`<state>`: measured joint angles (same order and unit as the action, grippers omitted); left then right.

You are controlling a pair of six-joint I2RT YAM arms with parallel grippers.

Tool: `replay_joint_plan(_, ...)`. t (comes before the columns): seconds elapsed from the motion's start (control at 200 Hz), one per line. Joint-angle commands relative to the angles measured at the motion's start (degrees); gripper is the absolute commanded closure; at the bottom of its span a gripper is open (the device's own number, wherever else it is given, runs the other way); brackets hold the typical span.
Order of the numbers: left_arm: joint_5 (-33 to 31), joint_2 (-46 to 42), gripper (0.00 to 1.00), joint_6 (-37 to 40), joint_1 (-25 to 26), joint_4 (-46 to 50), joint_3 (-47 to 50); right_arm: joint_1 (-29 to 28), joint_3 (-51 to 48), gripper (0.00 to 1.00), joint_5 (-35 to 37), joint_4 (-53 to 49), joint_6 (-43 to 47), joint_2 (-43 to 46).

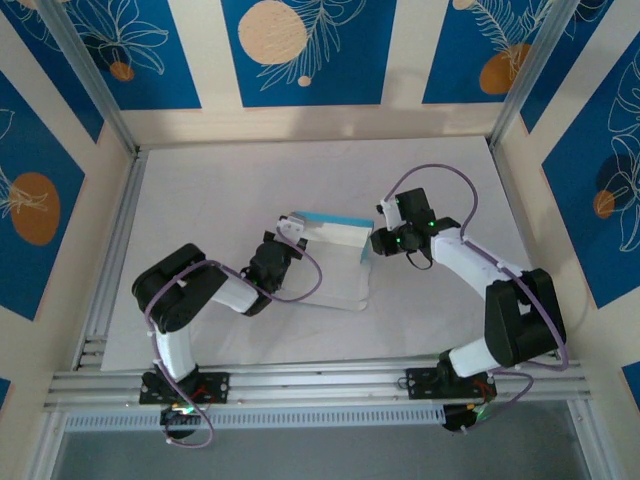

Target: Fold the paper box

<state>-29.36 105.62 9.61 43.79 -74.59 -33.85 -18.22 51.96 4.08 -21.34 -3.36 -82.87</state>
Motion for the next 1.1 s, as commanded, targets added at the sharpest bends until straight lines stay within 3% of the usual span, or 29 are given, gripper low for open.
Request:
replay_joint_plan(0.0, -1.05, 0.93, 1.0, 1.46, 0.41, -1.44, 0.52, -1.29, -1.52, 0.67, -2.9, 3.03, 4.34, 2.31)
replay_joint_plan(0.23, -1.18, 0.81, 1.0, 1.31, 0.33, -1.44, 0.47, -2.16, -3.46, 0.61, -4.14, 5.52, 7.41, 2.95)
replay_joint_plan(0.44, -1.05, 0.81, 1.0, 1.38, 0.33, -1.29, 0.48, -2.34, -8.67, 0.55, -5.17, 14.46, 9.57, 5.26)
replay_joint_plan(1.095, 0.32, 0.68, 1.0, 1.42, 0.42, -1.24, 0.89, -2.56, -3.28, 0.61, -4.83, 16.6, 9.97, -1.59)
